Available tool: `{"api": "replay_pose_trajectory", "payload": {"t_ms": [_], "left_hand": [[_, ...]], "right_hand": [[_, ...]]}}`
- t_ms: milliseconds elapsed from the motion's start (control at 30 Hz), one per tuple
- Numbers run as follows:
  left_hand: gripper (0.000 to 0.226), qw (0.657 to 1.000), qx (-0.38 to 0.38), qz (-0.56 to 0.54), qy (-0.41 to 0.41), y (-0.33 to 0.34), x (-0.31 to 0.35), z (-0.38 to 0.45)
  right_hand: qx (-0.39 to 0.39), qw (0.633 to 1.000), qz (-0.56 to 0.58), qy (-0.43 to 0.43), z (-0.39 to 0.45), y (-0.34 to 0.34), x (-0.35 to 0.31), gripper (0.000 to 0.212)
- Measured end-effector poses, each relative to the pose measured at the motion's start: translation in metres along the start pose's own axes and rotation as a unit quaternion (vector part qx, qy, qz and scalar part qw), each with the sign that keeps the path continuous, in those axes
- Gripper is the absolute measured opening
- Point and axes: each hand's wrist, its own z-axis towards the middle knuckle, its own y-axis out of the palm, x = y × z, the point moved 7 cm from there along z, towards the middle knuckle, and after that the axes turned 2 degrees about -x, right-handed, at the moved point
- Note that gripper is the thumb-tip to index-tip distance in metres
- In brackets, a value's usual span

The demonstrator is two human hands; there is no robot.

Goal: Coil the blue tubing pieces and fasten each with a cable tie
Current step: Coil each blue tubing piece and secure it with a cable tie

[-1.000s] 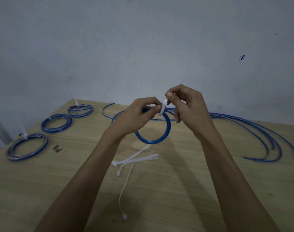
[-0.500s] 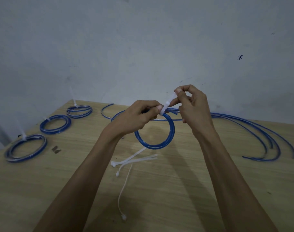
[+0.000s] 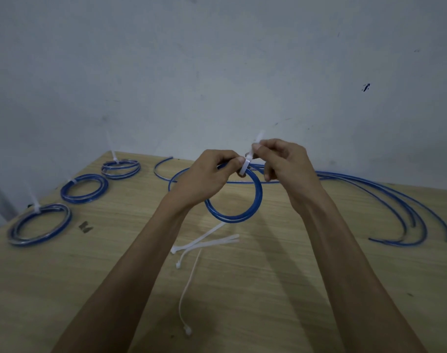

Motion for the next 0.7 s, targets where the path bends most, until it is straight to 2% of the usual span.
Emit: {"api": "replay_pose_trajectory", "payload": {"t_ms": [200,367,533,700], "left_hand": [[0.029,1.000,0.011,0.015,0.007,-0.001,-0.001,0.001],[0.026,0.999,-0.007,0.022,0.024,-0.003,0.005,0.000],[0.026,0.999,-0.027,0.005,0.046,0.003,0.013,-0.001],[0.026,1.000,-0.021,-0.018,0.005,0.000,0.003,-0.001]], "right_hand": [[0.022,0.996,-0.065,-0.050,-0.001,0.002,-0.008,0.012],[0.045,0.992,-0.117,-0.032,-0.002,-0.001,-0.010,0.019],[0.069,0.993,-0.100,0.002,-0.002,-0.009,-0.005,0.020],[0.050,0.995,-0.084,-0.022,-0.001,0.000,-0.005,0.015]]}}
